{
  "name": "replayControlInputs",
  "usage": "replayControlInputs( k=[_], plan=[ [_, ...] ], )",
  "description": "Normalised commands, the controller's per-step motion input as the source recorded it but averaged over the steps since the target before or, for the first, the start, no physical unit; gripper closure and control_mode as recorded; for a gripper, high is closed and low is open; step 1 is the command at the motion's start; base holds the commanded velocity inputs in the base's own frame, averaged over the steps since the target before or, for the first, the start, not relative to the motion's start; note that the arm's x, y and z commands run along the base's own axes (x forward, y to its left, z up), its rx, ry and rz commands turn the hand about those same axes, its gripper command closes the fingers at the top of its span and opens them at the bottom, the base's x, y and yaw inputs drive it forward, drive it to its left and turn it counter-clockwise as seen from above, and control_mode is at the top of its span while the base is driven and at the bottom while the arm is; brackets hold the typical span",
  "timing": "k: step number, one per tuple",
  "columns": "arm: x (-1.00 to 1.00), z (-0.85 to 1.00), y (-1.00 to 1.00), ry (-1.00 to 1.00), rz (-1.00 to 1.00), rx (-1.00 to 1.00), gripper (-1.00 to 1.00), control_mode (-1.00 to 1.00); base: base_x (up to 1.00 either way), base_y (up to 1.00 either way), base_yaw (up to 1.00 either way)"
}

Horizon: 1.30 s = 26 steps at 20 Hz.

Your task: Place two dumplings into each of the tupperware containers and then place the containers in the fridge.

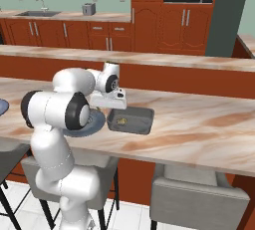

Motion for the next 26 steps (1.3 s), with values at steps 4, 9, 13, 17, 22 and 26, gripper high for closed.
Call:
replayControlInputs(
  k=[4, 9, 13, 17, 22, 26],
  plan=[
    [-0.01, 0.02, 0.92, 0.0, 0.15, 0.0, -1.0, -1.0, 0.0, 0.0, 0.0],
    [0.1, -0.1, 0.7, 0.01, 0.13, 0.0, -1.0, -1.0, 0.0, 0.0, 0.0],
    [0.24, -0.28, 0.56, 0.0, 0.02, 0.0, -1.0, -1.0, 0.0, 0.0, 0.0],
    [0.29, -0.5, 0.25, 0.0, 0.0, 0.0, -1.0, -1.0, 0.0, 0.0, 0.0],
    [0.31, -0.38, 0.01, 0.0, 0.0, 0.0, -1.0, -1.0, 0.0, 0.0, 0.0],
    [0.03, -0.16, 0.0, 0.0, 0.0, 0.0, -1.0, -1.0, 0.0, 0.0, 0.0]
  ],
)
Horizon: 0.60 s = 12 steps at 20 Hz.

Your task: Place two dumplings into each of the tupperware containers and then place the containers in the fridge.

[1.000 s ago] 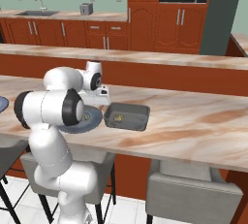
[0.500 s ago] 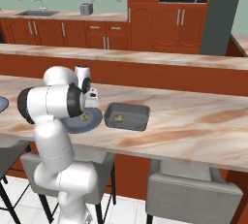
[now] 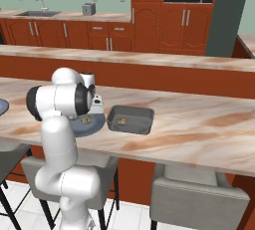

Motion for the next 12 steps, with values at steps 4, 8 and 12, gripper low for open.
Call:
replayControlInputs(
  k=[4, 8, 12],
  plan=[
    [0.0, -0.05, -0.03, 0.0, 0.0, 0.0, -1.0, -1.0, 0.0, 0.0, 0.0],
    [-0.03, -0.08, -0.13, 0.0, 0.0, 0.0, -1.0, -1.0, 0.0, 0.0, 0.0],
    [-0.14, -0.12, -0.03, 0.0, 0.0, 0.0, -1.0, -1.0, 0.0, 0.0, 0.0]
  ],
)
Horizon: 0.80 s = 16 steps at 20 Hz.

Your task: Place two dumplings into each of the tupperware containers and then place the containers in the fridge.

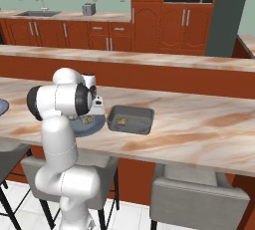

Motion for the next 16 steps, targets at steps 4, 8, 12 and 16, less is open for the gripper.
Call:
replayControlInputs(
  k=[4, 8, 12, 16],
  plan=[
    [-0.22, -0.07, 0.0, 0.0, 0.0, 0.0, -1.0, -1.0, 0.0, 0.0, 0.0],
    [-0.37, -0.03, 0.0, 0.0, 0.0, 0.0, -1.0, -1.0, 0.0, 0.0, 0.0],
    [-0.06, -0.22, 0.0, 0.0, 0.0, 0.0, -1.0, -1.0, 0.0, 0.0, 0.0],
    [0.22, -0.12, 0.0, 0.0, 0.0, 0.0, -1.0, -1.0, 0.0, 0.0, 0.0]
  ],
)
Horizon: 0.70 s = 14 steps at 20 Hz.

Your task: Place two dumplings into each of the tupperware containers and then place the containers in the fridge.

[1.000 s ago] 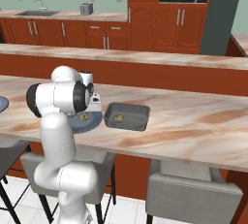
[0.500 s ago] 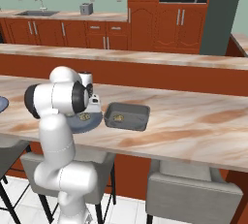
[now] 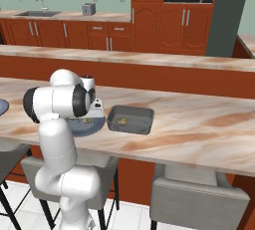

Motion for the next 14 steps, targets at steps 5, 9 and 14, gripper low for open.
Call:
replayControlInputs(
  k=[5, 9, 14],
  plan=[
    [0.07, -0.21, 0.0, 0.0, 0.0, 0.0, 1.0, -1.0, 0.0, 0.0, 0.0],
    [0.01, -0.29, 0.0, 0.0, 0.0, 0.0, 1.0, -1.0, 0.0, 0.0, 0.0],
    [0.0, -0.09, 0.0, 0.0, 0.0, 0.0, 1.0, -1.0, 0.0, 0.0, 0.0]
  ],
)
